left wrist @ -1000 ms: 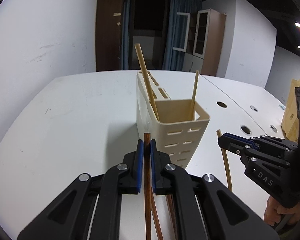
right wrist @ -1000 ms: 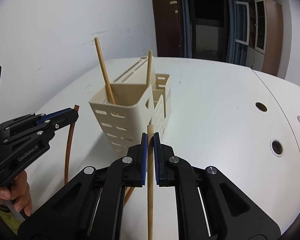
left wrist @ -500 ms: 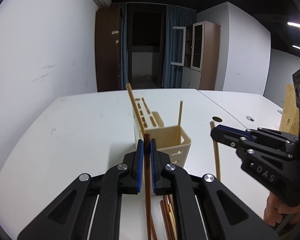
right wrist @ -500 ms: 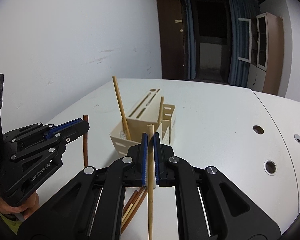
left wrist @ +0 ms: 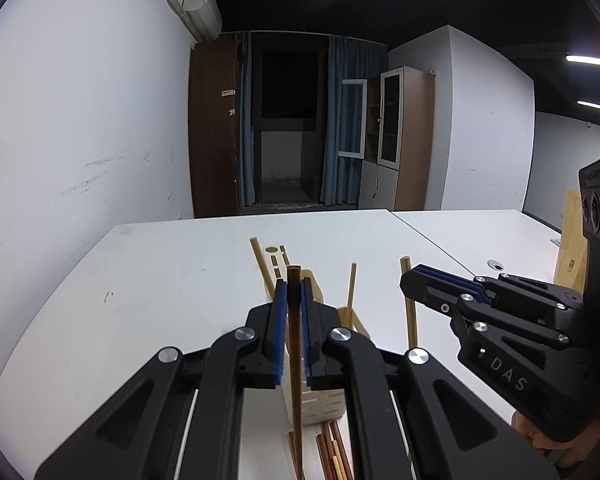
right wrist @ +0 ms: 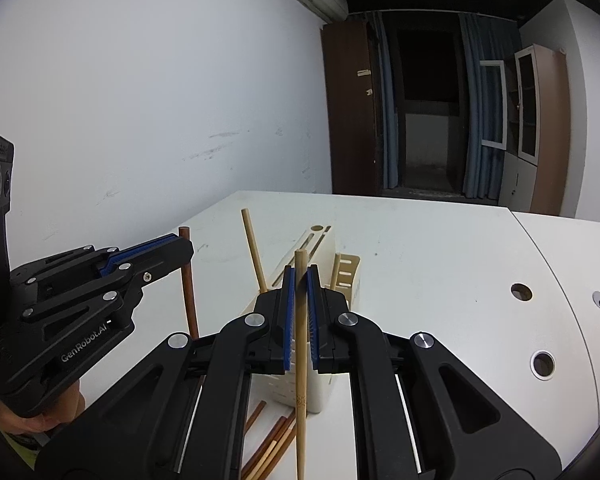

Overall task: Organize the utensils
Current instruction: 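Lift the chopstick with the right tool and carry it above the holder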

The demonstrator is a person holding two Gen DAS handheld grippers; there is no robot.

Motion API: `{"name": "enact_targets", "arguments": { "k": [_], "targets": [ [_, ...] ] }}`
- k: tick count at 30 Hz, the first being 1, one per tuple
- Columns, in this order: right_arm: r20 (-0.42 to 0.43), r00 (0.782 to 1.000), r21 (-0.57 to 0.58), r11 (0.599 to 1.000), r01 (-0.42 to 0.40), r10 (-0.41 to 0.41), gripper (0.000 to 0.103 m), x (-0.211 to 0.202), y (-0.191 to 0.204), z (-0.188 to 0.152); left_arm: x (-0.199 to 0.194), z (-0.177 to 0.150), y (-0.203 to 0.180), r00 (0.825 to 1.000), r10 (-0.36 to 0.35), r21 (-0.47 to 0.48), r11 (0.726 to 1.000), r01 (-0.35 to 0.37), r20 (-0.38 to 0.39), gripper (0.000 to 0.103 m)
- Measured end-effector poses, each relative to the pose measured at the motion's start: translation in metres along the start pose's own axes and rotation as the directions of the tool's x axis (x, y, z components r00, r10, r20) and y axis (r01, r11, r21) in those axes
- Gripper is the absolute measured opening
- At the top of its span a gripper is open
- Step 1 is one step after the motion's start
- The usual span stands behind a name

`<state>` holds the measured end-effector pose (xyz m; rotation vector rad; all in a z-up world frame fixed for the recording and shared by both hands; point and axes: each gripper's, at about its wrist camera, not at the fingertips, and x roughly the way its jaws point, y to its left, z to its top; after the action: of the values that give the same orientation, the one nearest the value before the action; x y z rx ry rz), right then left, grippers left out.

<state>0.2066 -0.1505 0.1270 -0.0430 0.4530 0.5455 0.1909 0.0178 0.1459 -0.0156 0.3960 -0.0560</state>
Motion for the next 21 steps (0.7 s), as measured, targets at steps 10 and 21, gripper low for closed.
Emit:
{"name": "enact_targets", "arguments": {
  "k": [10, 21],
  "targets": [
    [0.11, 0.994, -0.029, 1.0, -0.002, 0.006, 0.006, -0.012, 0.005, 0.01, -0.024, 0.02, -0.005, 0.993, -0.01, -0.005, 1.0, 0.01, 0.117, 0.007],
    [0.301, 0.952, -0.042, 0.998, -0.04, 0.051, 0.006, -0.035, 0.006, 0.022, -0.067, 0.034, -0.017, 0.924, 0.051, -0.01, 0.999, -0.051, 0.38, 0.007]
  ]
}}
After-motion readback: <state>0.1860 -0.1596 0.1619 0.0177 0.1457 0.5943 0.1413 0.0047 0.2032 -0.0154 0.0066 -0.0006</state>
